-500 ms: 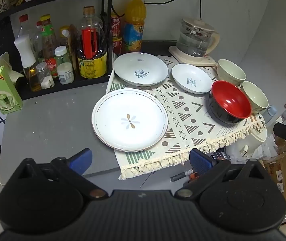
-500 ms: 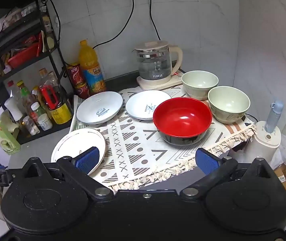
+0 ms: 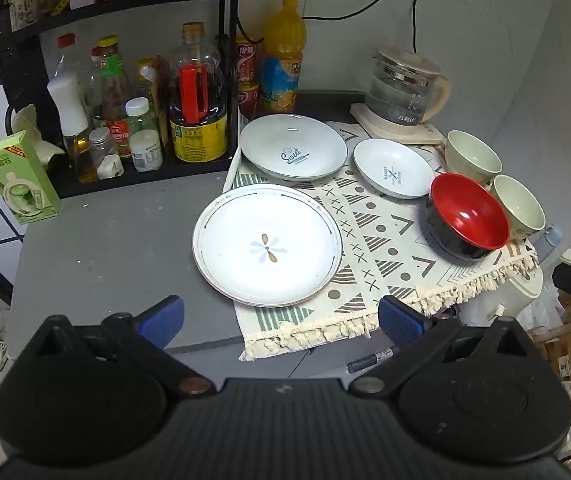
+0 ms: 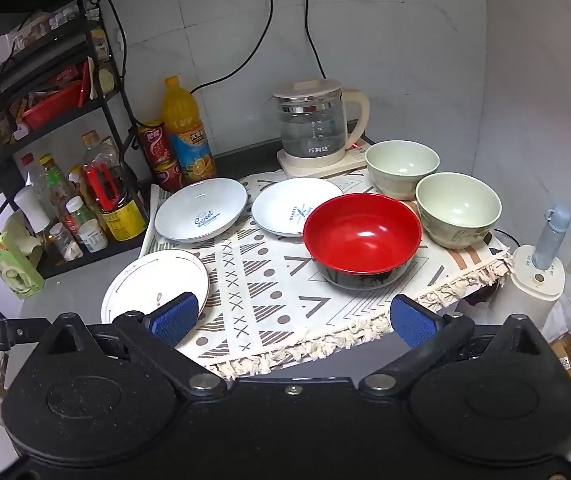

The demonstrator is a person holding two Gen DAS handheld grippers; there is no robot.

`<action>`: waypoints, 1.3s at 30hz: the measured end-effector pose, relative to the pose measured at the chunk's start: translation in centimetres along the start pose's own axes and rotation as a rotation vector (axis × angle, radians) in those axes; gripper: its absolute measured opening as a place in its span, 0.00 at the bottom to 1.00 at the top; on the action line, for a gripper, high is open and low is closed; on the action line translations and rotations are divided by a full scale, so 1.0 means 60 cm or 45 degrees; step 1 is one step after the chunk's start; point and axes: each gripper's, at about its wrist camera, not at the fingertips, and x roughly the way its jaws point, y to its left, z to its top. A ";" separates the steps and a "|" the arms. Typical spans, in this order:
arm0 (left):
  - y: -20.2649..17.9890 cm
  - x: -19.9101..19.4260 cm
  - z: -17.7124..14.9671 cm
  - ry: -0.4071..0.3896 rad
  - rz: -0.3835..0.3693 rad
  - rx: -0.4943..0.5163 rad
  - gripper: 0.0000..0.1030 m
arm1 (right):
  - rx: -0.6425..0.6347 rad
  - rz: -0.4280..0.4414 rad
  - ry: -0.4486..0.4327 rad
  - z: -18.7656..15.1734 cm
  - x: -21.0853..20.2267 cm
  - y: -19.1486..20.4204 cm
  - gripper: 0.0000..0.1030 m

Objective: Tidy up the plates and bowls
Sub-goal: 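Move both grippers toward the large pale green bowl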

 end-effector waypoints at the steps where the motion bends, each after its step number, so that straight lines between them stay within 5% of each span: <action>1: 0.001 -0.001 0.000 0.000 0.002 -0.002 0.99 | -0.005 -0.001 0.001 0.002 0.000 0.002 1.00; 39: -0.050 -0.027 -0.025 -0.008 -0.026 -0.042 0.99 | -0.044 0.008 0.028 -0.012 -0.029 -0.028 1.00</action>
